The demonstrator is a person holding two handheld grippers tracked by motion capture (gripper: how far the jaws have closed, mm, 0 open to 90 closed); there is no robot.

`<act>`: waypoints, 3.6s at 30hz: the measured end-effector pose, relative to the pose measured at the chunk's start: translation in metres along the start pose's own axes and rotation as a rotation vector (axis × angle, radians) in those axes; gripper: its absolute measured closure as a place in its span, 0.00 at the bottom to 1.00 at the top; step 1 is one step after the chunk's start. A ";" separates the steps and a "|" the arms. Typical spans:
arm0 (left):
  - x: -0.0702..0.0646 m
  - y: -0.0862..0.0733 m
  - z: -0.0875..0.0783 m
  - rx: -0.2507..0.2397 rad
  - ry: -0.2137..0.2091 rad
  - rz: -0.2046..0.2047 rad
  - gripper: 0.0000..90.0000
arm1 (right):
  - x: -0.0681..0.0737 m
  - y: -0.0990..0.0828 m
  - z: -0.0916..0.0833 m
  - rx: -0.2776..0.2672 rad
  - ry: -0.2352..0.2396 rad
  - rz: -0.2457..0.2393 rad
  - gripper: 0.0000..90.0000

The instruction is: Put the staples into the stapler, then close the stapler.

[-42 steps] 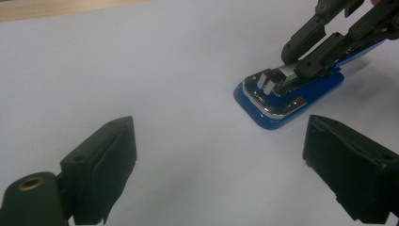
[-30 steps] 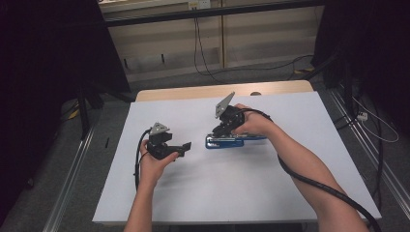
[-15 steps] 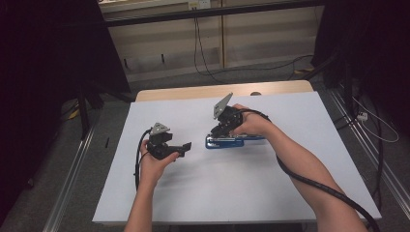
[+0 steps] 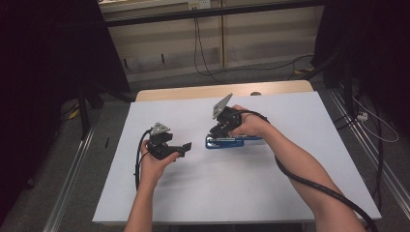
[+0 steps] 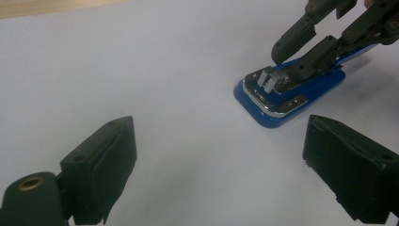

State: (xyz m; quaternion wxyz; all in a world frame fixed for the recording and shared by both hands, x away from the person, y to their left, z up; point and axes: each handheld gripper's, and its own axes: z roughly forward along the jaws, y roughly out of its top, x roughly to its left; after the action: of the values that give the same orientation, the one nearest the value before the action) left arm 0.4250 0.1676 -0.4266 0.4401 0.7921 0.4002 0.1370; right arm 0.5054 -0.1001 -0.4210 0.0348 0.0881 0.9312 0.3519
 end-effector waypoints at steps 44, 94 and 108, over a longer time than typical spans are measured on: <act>-0.020 0.002 0.015 0.006 -0.057 0.025 0.14 | 0.043 -0.076 -0.086 -0.088 -0.338 0.358 0.22; -0.039 0.002 0.048 0.027 -0.093 0.046 1.00 | 0.060 -0.150 -0.123 0.009 -0.449 0.452 0.89; -0.040 0.003 0.064 0.041 -0.096 0.053 1.00 | 0.054 -0.157 -0.109 0.019 -0.399 0.470 1.00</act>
State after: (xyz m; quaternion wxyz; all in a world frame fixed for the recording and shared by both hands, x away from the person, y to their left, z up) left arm 0.4369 0.0989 -0.4556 0.4388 0.8170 0.3600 0.1022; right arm 0.4165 -0.2766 -0.4431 0.1336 0.3687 0.8634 0.3174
